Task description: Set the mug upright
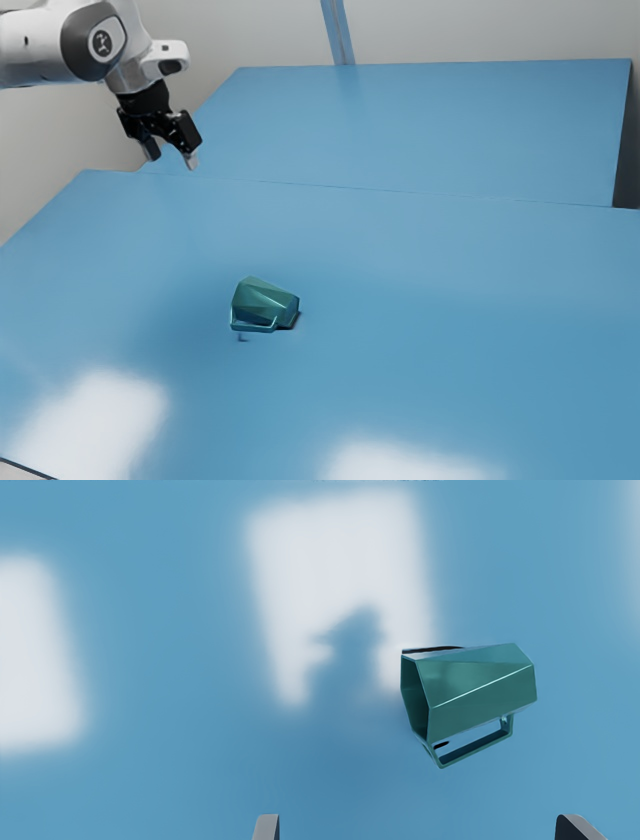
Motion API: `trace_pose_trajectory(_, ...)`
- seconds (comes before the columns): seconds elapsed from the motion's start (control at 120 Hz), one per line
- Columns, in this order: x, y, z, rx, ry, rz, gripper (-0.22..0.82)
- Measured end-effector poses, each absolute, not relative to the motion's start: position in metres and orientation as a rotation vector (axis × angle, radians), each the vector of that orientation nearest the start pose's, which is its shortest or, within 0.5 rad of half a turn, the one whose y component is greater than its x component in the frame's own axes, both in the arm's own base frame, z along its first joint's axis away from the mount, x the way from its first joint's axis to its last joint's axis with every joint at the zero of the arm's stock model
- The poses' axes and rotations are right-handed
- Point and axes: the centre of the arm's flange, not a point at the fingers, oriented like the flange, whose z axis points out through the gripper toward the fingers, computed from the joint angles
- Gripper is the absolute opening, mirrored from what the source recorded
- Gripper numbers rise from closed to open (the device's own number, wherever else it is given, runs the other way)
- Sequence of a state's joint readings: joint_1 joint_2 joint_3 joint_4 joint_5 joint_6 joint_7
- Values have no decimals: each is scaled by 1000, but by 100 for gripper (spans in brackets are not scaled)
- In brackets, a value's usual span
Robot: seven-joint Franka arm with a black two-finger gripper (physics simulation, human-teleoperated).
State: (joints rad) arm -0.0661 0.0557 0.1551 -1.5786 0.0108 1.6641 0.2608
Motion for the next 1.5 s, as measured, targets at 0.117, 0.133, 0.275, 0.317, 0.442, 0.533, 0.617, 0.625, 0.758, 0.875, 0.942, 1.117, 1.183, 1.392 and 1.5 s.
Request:
trace_pose_trajectory(0.117, 578, 55, 597, -3103, 271, -62, 60)
trace_pose_trajectory(0.133, 577, 56, 596, -3104, 268, -62, 60)
trace_pose_trajectory(0.275, 571, 76, 591, -3125, 216, -69, 60)
trace_pose_trajectory(0.317, 568, 82, 586, -3140, 190, -72, 60)
trace_pose_trajectory(0.442, 556, 102, 563, -3178, 90, -108, 60)
trace_pose_trajectory(0.533, 539, 111, 540, -3211, 13, -186, 60)
trace_pose_trajectory(0.617, 531, 102, 518, -3232, -18, -280, 60)
trace_pose_trajectory(0.625, 530, 101, 515, -3236, -22, -289, 60)
trace_pose_trajectory(0.758, 522, 94, 481, -3288, -138, -413, 60)
trace_pose_trajectory(0.875, 517, 111, 471, -3302, -233, -523, 60)
trace_pose_trajectory(0.942, 509, 113, 461, -3319, -230, -561, 60)
trace_pose_trajectory(1.117, 496, 110, 417, -3379, -220, -643, 60)
trace_pose_trajectory(1.183, 495, 107, 407, -3393, -170, -681, 60)
trace_pose_trajectory(1.392, 501, 88, 379, -3385, 107, -717, 60)
trace_pose_trajectory(1.5, 504, 71, 361, -3414, 188, -751, 60)
